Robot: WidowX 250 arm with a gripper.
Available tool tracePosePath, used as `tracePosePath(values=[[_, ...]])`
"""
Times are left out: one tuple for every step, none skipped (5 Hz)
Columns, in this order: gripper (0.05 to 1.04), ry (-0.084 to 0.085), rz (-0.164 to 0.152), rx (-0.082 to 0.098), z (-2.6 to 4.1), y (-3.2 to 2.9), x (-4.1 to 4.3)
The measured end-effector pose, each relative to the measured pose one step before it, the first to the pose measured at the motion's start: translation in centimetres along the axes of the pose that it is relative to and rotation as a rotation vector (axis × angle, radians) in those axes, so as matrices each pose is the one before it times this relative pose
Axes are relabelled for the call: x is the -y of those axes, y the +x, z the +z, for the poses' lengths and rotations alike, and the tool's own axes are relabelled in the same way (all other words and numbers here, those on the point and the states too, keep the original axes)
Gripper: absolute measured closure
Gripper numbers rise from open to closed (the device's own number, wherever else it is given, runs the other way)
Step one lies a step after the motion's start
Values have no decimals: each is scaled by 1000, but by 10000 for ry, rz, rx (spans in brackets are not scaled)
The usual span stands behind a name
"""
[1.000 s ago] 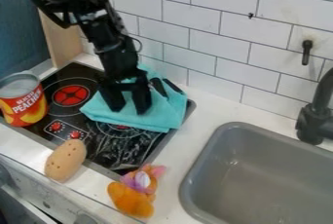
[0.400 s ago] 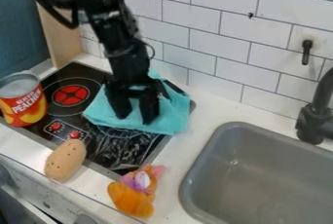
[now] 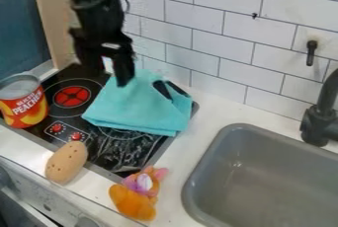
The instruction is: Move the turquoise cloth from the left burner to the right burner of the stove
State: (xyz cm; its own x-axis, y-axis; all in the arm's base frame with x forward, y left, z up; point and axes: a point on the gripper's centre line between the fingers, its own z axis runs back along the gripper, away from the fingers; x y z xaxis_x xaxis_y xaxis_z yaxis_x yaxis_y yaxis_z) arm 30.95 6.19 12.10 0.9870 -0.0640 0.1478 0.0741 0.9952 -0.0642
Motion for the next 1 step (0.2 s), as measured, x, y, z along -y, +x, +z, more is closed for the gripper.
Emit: tracePosePath(values=[[83, 537, -139, -700, 1676, -1860, -1035]])
